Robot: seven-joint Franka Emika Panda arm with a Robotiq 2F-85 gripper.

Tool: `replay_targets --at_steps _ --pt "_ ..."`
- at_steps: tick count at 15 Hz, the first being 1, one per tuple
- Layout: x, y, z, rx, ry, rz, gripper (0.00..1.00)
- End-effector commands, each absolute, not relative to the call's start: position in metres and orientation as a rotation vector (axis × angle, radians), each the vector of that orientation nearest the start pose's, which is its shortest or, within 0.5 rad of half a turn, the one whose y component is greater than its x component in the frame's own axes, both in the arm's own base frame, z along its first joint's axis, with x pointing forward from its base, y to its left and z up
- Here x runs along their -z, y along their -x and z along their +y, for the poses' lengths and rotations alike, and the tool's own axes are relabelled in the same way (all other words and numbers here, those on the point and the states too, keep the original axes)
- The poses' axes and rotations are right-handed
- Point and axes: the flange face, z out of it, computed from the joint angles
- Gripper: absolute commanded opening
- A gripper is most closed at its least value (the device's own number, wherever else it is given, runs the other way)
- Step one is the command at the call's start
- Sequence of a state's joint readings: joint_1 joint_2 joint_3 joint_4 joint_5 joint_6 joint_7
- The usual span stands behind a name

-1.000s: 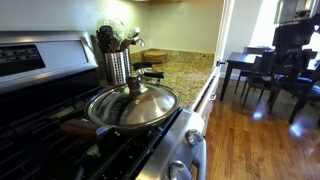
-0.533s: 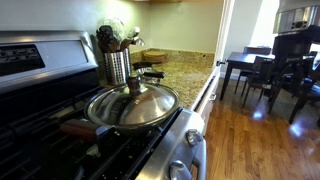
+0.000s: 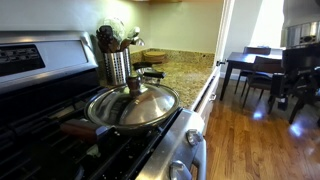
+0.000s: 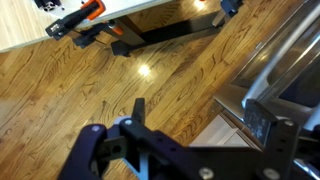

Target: Open the top drawer on the right

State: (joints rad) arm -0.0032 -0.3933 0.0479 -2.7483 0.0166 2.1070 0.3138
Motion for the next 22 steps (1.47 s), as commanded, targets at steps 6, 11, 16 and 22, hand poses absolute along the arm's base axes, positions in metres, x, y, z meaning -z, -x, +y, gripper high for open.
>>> replay_targets --at_steps 6,11,16,22 --pt "-0.307 -0.326 -0.016 -0.484 3.286 0.469 1.00" --pt "-0.304 -0.323 -0.043 -0.515 3.395 0.563 1.00" --pt "-0.304 -0.316 -0.069 -0.577 3.453 0.664 1.00" --pt "-0.303 -0.317 -0.070 -0.574 3.445 0.622 1.00"
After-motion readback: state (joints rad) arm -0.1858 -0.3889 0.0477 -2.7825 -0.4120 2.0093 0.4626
